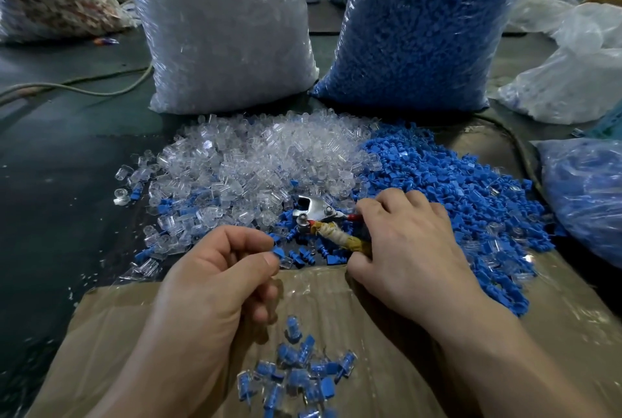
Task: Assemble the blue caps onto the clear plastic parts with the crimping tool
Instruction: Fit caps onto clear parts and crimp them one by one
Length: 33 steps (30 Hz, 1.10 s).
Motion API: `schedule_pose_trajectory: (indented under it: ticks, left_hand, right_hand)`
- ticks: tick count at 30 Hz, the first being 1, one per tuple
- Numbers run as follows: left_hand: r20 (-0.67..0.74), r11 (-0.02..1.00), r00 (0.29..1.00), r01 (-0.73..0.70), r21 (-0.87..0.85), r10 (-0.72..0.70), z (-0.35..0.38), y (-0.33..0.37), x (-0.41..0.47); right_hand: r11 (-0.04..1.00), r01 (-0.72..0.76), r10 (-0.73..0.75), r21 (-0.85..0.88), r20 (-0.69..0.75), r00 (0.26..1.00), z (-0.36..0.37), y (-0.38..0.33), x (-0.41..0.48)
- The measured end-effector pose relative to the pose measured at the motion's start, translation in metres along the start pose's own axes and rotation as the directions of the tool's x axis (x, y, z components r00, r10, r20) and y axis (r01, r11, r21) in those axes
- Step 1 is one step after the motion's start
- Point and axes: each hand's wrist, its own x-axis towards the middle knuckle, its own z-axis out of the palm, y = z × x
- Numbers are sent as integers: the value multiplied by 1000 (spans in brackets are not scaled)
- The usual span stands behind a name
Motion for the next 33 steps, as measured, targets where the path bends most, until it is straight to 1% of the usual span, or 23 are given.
schedule_pose_trajectory:
  ticks: [5,9,11,13,16,17,20,22,27,33]
  left_hand:
    - [-7,1000,1000,-10,-7,10,0,0,0]
    - [-22,999,999,-33,-16,33,1,-1,1]
    - [-28,999,999,-35,-17,35,1,-1,1]
    - [-33,999,999,-44,-32,42,0,0,1]
    - [-21,996,998,-59,-67,58,-1,2,1]
    - [-17,995,998,-64,-71,63,-2,2,1]
    - [-25,996,996,-89,-30,88,-5,-4,5]
    - [-42,993,993,-115,-17,114,-7,-7,7]
    - [-31,975,977,-214,-55,212,-9,-8,8]
    - [27,956,957,-287,-54,289,-11,-8,6]
  right_hand:
    - [1000,-3,3,31,-7,1000,0,1,1]
    - [1000,-14,13,-13,-11,1000,0,2,1]
    - [1000,-16,16,-6,-28,999,-2,3,0]
    - [1000,-11,13,25,-107,994,-5,4,-2]
    - [992,32,3,119,-283,959,-11,5,-4]
    - [990,52,-10,132,-301,953,-12,5,-6]
    - [986,111,-79,125,-238,968,-13,9,-9]
    - [976,143,-110,166,-191,975,-14,10,-13]
    - [934,287,-258,212,-153,954,-20,2,-24]
    - [918,317,-287,238,-153,946,-22,2,-29]
